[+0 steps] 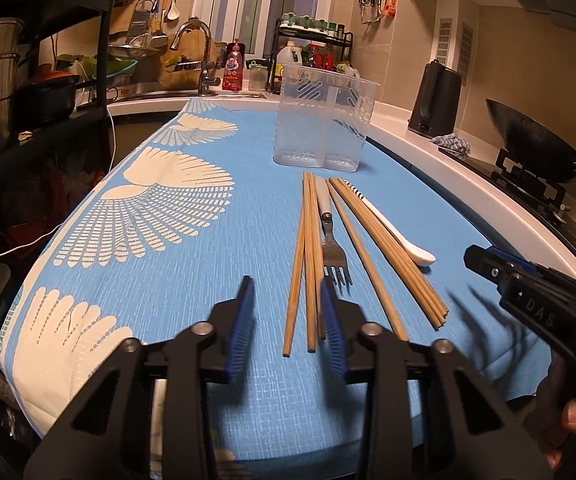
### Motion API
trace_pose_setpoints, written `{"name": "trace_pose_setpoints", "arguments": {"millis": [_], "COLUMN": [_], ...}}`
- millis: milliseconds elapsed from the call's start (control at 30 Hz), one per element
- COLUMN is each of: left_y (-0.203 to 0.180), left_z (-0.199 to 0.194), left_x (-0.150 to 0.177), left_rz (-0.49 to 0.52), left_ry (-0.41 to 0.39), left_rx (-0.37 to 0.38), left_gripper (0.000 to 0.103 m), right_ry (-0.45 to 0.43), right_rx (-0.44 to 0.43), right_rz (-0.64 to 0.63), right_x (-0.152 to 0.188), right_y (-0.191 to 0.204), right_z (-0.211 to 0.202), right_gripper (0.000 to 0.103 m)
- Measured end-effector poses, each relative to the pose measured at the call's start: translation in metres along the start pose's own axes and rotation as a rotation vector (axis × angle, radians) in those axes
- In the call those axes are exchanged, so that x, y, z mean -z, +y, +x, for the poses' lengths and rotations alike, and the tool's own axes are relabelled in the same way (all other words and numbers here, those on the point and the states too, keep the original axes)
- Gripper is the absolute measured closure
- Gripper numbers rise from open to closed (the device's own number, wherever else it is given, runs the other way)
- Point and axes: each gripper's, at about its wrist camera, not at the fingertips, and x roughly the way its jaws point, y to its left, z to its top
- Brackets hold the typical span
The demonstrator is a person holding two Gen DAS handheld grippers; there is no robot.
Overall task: Organize utensils
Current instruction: 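Grasp the white spoon with the right tool while the left tool grasps a chopstick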
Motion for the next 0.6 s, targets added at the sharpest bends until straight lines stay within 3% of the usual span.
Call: {"name": "trace_pose_setpoints", "arguments": {"millis": [100, 300, 600], "left_y": [0.004, 0.008, 0.005], "left_z": [0.004, 0.011, 0.025], "left_x": [0.0, 0.001, 0.008], "left_rz": [-0.014, -0.024, 0.006], "left_ry": [0.01, 0.027, 0.075], "left_rx": [0.008, 0.011, 0.002], "left_gripper": [0.088, 0.089, 0.089], "right_ry": [0.027, 0.118, 0.202], "right_rx": [-0.033, -0.076, -0.06], "right_rz": [0.051, 0.138, 0.176], "right_x": [-0.009, -0.021, -0.016], "right_y": [-0.002, -0.006, -0.009], "right_z": [0.01, 0.04, 0.064], "right_gripper": [0.075, 0.073, 0.075]}}
